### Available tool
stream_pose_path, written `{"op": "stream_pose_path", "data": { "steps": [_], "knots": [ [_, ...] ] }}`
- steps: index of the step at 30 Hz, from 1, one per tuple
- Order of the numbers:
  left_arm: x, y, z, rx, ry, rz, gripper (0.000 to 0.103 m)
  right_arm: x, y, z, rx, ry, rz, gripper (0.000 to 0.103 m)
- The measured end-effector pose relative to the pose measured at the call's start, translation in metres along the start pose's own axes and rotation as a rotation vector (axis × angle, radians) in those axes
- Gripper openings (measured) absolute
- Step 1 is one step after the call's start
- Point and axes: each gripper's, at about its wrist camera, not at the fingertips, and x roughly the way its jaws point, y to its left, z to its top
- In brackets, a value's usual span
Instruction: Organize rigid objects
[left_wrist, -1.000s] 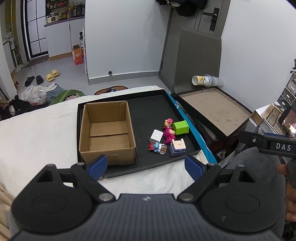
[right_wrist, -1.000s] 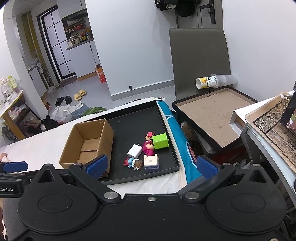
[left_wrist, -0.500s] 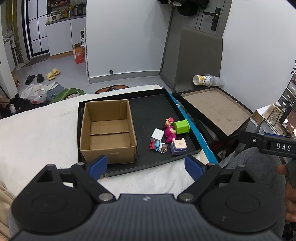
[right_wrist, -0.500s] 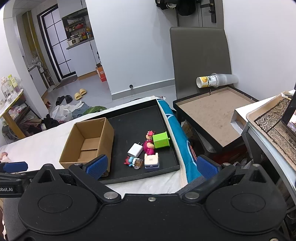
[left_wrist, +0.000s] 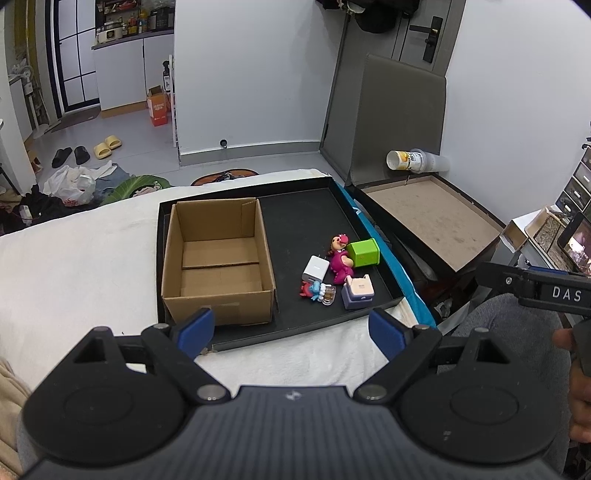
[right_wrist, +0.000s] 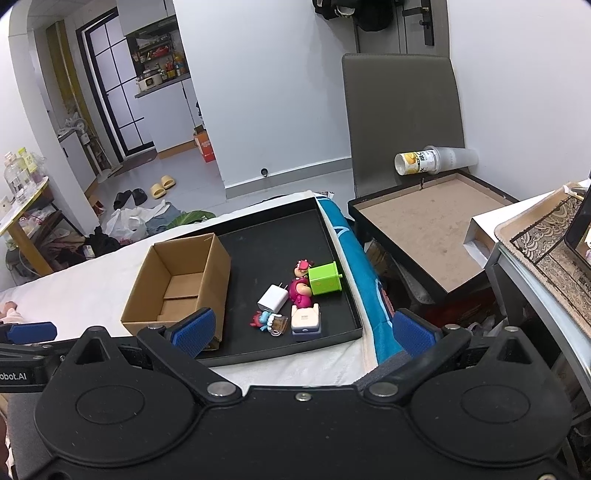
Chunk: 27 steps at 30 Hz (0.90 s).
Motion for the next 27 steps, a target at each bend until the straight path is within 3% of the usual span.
{"op": "stream_pose_path", "data": {
  "steps": [18, 27],
  "knots": [
    [0.002, 0.006, -0.001, -0.017, -0.001, 0.01, 0.09, 0.003, 0.002, -0.003, -0.006, 0.008, 0.004, 0.103],
    [0.023, 0.018, -0.004, -0.066, 0.029, 0.007, 0.09, 0.028, -0.003, -0.004, 0.02, 0.052, -0.002, 0.103]
  ]
}}
